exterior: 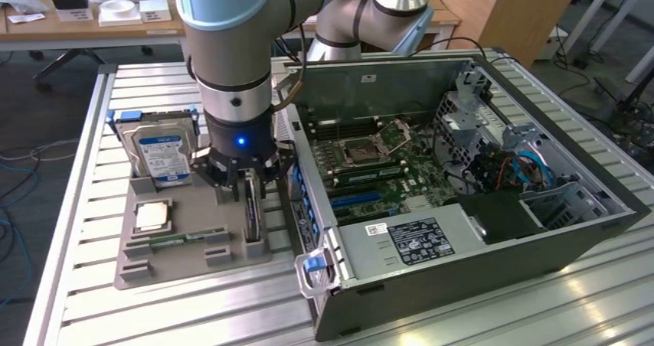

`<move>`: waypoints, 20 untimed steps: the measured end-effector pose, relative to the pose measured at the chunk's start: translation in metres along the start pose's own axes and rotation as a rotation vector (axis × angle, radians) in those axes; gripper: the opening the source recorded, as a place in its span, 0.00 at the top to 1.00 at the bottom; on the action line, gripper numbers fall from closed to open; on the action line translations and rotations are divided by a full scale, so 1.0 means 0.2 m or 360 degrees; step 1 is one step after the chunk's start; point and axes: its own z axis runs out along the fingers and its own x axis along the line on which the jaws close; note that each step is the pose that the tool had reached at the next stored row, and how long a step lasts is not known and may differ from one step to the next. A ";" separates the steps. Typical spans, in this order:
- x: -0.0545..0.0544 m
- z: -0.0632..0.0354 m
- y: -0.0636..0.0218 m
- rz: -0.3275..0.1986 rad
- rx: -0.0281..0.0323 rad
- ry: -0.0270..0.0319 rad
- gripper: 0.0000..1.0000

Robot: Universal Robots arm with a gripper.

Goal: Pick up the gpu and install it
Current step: 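Pick up the gpu and move the gpu toward the slot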

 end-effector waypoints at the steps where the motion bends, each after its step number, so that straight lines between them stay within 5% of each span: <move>1: 0.00 0.000 0.000 0.0000 0.00000 0.00000 0.55; 20: 0.00 0.043 -0.002 0.0000 -0.00001 -0.00001 0.55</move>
